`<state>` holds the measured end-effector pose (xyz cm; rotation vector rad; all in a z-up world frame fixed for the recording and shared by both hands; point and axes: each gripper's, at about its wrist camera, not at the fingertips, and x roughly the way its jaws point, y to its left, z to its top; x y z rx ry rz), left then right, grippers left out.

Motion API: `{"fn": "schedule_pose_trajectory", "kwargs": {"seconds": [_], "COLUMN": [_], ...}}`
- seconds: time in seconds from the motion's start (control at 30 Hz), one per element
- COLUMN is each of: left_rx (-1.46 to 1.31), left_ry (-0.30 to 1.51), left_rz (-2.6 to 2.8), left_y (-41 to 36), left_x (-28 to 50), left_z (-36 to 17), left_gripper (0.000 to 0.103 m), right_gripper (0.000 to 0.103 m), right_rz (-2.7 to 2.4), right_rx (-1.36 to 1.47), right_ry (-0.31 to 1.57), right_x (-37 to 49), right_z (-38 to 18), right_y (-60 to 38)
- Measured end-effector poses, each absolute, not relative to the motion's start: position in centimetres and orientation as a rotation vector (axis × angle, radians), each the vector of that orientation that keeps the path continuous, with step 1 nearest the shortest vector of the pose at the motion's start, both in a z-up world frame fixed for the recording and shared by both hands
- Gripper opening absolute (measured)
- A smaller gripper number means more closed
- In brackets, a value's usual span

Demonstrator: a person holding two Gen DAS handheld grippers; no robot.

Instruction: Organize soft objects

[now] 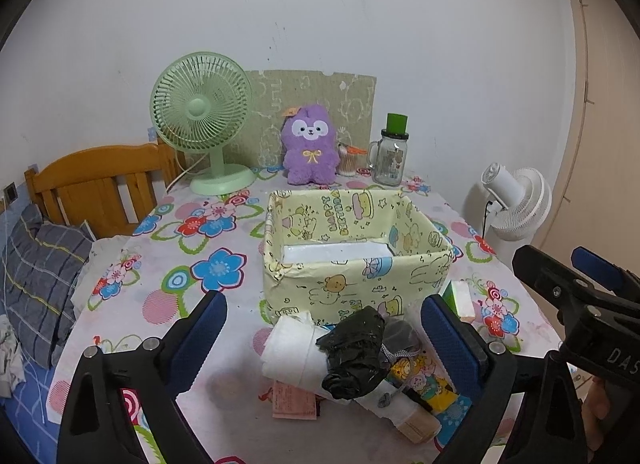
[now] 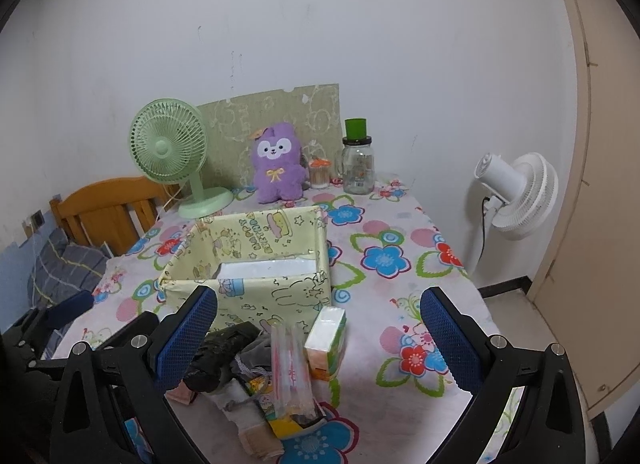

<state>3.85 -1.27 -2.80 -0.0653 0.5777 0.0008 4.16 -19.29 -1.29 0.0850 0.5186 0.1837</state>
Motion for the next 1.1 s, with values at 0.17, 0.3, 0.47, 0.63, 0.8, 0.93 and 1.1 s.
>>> {"fn": "schedule_pose_trajectory", "kwargs": {"seconds": [0.17, 0.3, 0.47, 0.63, 0.8, 0.93, 1.1], "left_rx": [-0.080, -0.099, -0.097, -0.101, -0.095, -0.096, -0.091], "left_ry": [0.594, 0.612, 0.648, 0.673, 0.699, 0.722, 0.756], "left_rz": [-0.004, -0.009, -0.019, -0.028, -0.035, -0.036, -0.058], "left_y": [-1.2, -1.2, -1.7, -1.9, -2.5, -2.8, -3.3], "left_x": [4.4, 4.9, 5.6, 6.2, 7.1, 7.8, 8.8], "left_z": [-3.6, -4.5, -5.6, -6.5, -7.3, -8.0, -8.8], "left_gripper": [0.096, 0.094, 0.092, 0.089, 0.085, 0.081, 0.061], "right_gripper": [0.100, 0.099, 0.095, 0.092, 0.078, 0.075, 0.067], "right_rz": [0.187, 0.191, 0.215, 0.211, 0.221, 0.221, 0.222], "right_rx": [0.088, 0.094, 0.092, 0.096, 0.110, 0.110, 0.109], "right_ry": [0.544, 0.570, 0.612, 0.643, 0.684, 0.710, 0.736], "right_x": [5.0, 5.7, 6.5, 7.3, 8.3, 9.0, 9.7], "right_z": [-2.1, -3.2, -4.5, -5.6, -6.6, -7.3, -8.1], "right_y": [-19.2, -19.1, -18.6, -18.6, -18.5, -18.3, -18.2]}}
